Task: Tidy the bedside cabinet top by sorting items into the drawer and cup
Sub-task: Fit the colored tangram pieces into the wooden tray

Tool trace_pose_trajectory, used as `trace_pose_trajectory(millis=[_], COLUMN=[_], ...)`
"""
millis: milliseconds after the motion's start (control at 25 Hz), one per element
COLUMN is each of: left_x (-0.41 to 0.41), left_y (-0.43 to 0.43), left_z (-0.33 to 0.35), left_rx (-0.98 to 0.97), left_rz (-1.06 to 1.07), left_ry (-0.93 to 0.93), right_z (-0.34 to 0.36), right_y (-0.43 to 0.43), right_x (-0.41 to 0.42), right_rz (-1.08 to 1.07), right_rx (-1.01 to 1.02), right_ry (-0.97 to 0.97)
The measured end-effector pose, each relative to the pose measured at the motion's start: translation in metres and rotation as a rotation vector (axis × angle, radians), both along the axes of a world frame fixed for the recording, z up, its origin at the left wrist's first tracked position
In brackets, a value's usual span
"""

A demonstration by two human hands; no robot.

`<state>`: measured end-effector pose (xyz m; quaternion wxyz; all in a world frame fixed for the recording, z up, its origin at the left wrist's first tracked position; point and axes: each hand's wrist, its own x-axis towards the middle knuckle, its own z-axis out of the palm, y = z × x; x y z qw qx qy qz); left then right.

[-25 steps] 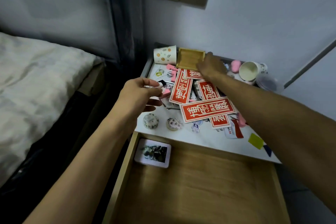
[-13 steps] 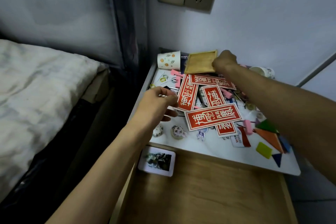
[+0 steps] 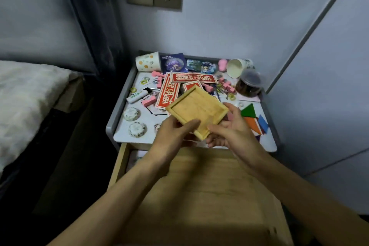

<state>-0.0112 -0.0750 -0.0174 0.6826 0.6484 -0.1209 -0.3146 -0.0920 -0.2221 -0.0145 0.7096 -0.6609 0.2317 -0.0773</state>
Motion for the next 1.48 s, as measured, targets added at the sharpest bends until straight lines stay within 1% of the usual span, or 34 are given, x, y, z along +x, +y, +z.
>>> trace_pose_trajectory(millis=[40, 80, 200, 240, 280, 320, 360, 400, 520, 720, 840, 1040, 1120, 1240, 1280, 1360, 1480], left_x=[-0.006, -0.01, -0.009, -0.007, -0.005, -0.004, -0.003, -0.001, 0.004, 0.005, 0.006, 0.005, 0.005, 0.004, 0.003, 0.002, 0.001], left_y=[-0.002, -0.004, -0.003, -0.002, -0.003, -0.003, -0.004, -0.005, -0.006, -0.005, -0.004, -0.002, -0.002, -0.003, -0.003, -0.004, -0.003], left_z=[-0.003, -0.005, -0.008, -0.008, -0.01, -0.011, -0.012, -0.013, -0.017, -0.018, -0.019, -0.019, -0.019, -0.019, -0.019, -0.019, -0.018], left_rx=[-0.015, -0.028, -0.079, -0.088, -0.091, -0.094, -0.098, -0.102, -0.089, -0.087, -0.091, -0.097, -0.093, -0.094, -0.095, -0.096, -0.1], left_rz=[0.03, 0.053, 0.086, 0.083, 0.072, 0.056, 0.041, 0.029, 0.014, -0.011, -0.004, -0.004, -0.002, -0.002, -0.003, -0.005, -0.013], left_ry=[0.016, 0.042, 0.16, 0.188, 0.202, 0.207, 0.207, 0.204, 0.2, 0.218, 0.218, 0.216, 0.215, 0.213, 0.213, 0.214, 0.217], right_z=[-0.005, -0.008, -0.007, -0.006, -0.007, -0.01, -0.014, -0.019, -0.028, -0.028, -0.03, -0.03, -0.026, -0.016, -0.015, -0.019, -0.031], right_y=[-0.005, -0.017, -0.078, -0.099, -0.118, -0.132, -0.141, -0.145, -0.149, -0.15, -0.148, -0.149, -0.153, -0.159, -0.159, -0.157, -0.154], right_x=[-0.006, -0.01, -0.003, 0.0, 0.004, 0.007, 0.01, 0.013, 0.02, 0.022, 0.026, 0.024, 0.023, 0.017, 0.014, 0.01, 0.008], right_rz=[0.019, 0.026, -0.111, -0.108, -0.054, 0.02, 0.083, 0.115, 0.101, 0.144, 0.145, 0.105, 0.046, -0.014, 0.017, 0.106, 0.126], right_rx=[-0.068, -0.242, -1.002, -1.166, -1.257, -1.279, -1.273, -1.281, -1.318, -1.251, -1.247, -1.129, -1.109, -1.012, -0.99, -1.009, -1.01], right_ry=[0.018, 0.048, 0.227, 0.329, 0.446, 0.546, 0.602, 0.618, 0.559, 0.513, 0.507, 0.442, 0.372, 0.261, 0.264, 0.335, 0.411])
